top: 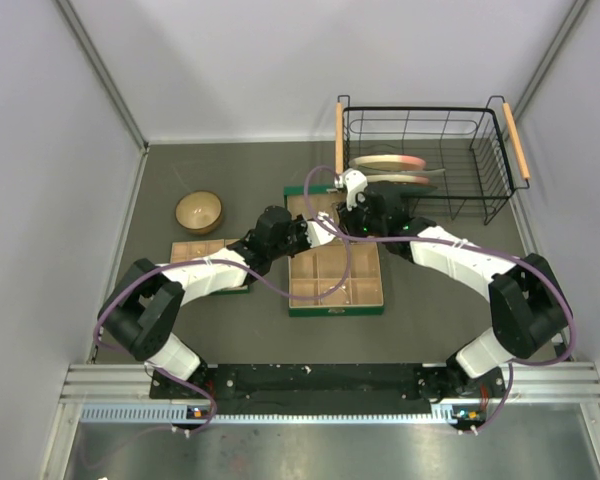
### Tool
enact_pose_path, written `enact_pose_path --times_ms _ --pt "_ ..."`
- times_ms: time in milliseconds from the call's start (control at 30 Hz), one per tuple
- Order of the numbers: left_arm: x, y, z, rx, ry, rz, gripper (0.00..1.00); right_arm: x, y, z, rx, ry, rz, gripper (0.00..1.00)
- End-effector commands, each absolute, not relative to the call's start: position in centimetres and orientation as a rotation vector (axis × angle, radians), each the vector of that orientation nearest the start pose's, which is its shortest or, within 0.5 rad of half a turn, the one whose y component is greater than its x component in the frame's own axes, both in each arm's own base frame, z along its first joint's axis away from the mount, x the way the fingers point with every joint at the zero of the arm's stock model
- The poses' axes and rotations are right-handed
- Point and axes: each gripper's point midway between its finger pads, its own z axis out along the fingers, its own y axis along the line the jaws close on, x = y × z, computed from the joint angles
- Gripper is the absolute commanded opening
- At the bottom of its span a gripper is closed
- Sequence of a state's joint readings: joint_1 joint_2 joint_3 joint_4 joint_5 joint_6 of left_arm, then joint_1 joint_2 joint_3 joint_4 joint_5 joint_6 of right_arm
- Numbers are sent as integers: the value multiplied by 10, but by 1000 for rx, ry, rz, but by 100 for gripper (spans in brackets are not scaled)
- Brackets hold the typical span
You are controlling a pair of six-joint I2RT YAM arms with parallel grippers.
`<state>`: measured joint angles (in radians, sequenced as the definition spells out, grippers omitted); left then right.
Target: Organize the mixed jewelry
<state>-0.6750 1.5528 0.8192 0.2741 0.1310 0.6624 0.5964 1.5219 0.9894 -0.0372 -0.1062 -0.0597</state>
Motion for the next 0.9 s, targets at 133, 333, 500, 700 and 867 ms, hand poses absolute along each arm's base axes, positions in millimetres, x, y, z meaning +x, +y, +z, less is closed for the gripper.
enact_pose_path --times_ms 133,333,500,700,867 --pt "347 -292 141 1303 1492 -213 0 365 263 164 -708 1942 393 16" --pt "348 -292 141 1299 1493 -218 0 365 262 166 -700 1946 385 2" --pt "346 -293 138 1306 1495 -221 0 365 264 178 -692 1922 400 0" --pt "344 -293 135 1320 1496 -234 0 358 263 202 -695 1897 426 0" --pt "340 -297 134 1349 1494 -259 0 357 263 221 -696 1870 432 0"
